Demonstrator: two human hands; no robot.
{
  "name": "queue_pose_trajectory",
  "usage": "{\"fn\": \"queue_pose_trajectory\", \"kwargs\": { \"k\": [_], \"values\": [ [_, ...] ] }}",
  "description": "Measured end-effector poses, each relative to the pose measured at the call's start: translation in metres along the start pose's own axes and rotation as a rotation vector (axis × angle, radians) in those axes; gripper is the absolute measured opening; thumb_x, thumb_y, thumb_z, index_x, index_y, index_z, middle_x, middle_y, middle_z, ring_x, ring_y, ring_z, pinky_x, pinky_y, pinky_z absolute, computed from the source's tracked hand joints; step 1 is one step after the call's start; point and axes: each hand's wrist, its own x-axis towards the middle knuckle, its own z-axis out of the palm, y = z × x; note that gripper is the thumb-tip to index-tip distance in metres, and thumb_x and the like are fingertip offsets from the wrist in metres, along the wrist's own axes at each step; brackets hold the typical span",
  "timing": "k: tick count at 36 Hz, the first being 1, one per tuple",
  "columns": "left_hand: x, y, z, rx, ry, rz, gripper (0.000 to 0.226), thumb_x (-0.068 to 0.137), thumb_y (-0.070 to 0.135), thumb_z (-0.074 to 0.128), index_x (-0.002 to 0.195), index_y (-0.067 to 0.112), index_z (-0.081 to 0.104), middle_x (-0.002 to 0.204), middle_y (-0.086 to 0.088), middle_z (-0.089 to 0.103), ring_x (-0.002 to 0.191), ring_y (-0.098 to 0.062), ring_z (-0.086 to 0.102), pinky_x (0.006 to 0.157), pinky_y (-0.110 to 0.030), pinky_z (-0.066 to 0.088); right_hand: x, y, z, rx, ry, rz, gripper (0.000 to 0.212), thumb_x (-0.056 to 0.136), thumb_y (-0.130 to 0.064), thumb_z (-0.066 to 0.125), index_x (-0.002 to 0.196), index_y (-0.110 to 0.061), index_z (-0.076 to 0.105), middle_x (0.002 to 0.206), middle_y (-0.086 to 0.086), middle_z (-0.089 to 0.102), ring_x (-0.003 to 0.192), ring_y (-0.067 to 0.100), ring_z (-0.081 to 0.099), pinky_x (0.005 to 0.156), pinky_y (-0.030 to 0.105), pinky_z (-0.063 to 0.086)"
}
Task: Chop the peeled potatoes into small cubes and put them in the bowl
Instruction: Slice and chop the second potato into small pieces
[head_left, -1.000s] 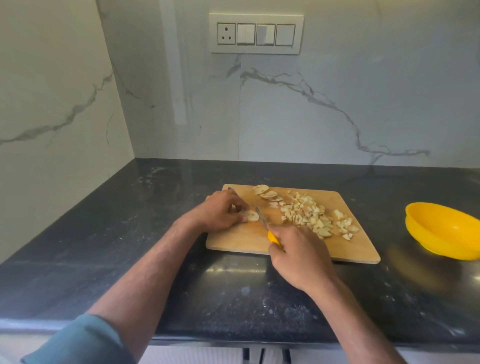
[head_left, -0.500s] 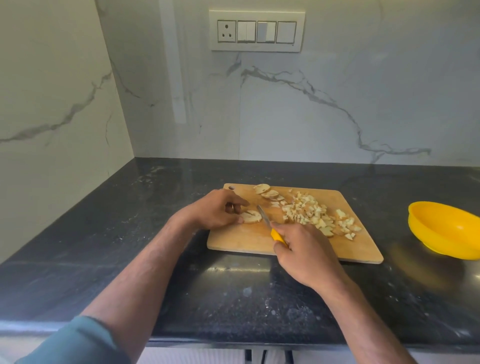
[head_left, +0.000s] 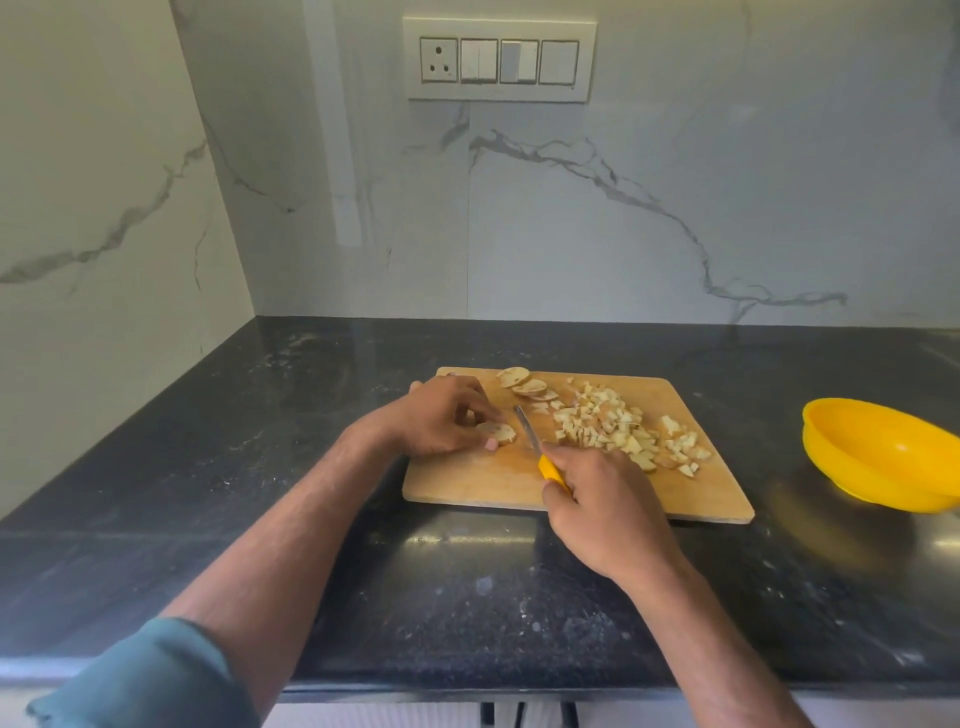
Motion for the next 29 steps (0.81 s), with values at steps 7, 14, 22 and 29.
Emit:
{"fn": "queue_pose_trajectory", "kwargs": {
  "k": [7, 14, 22, 29],
  "values": [
    [-0.004, 0.007, 0.008, 0.033, 0.108, -0.076, 0.037, 0.084, 0.053, 0.077, 0.112, 0.029, 0.076, 0.097, 0.017, 0.064, 0.092, -0.006, 0.057, 0.096, -0.055, 0.048, 0.0, 0.0, 0.002, -0.051, 0.017, -0.029, 0.044, 0.095, -0.025, 0.055, 0.138, -0.021, 0.059, 0.109, -0.005, 0.073, 0.089, 0.015, 0.065, 0.074, 0.024, 0.049],
    [-0.004, 0.028, 0.026, 0.087, 0.298, -0.21, 0.036, 0.08, 0.058, 0.078, 0.089, 0.024, 0.071, 0.08, 0.014, 0.063, 0.077, -0.006, 0.055, 0.093, -0.041, 0.049, -0.004, -0.006, 0.003, -0.039, 0.006, -0.028, 0.046, 0.095, -0.021, 0.052, 0.141, -0.022, 0.056, 0.121, -0.003, 0.07, 0.102, 0.016, 0.065, 0.078, 0.02, 0.047],
    [-0.011, 0.019, 0.013, -0.005, 0.178, -0.197, 0.04, 0.079, 0.049, 0.083, 0.108, 0.023, 0.078, 0.09, 0.014, 0.068, 0.086, -0.004, 0.061, 0.086, -0.037, 0.056, -0.001, -0.01, 0.004, -0.04, -0.008, -0.047, 0.04, 0.097, -0.016, 0.052, 0.137, -0.017, 0.059, 0.106, -0.001, 0.069, 0.076, 0.006, 0.054, 0.059, 0.007, 0.03],
    [-0.009, 0.018, 0.016, -0.075, 0.232, -0.245, 0.038, 0.08, 0.044, 0.084, 0.109, 0.021, 0.079, 0.095, 0.011, 0.071, 0.09, -0.005, 0.063, 0.092, -0.038, 0.057, 0.009, -0.011, 0.003, -0.082, -0.097, -0.05, 0.035, 0.096, -0.013, 0.05, 0.128, -0.014, 0.065, 0.083, -0.002, 0.068, 0.057, -0.001, 0.049, 0.045, 0.008, 0.027]
  ]
}}
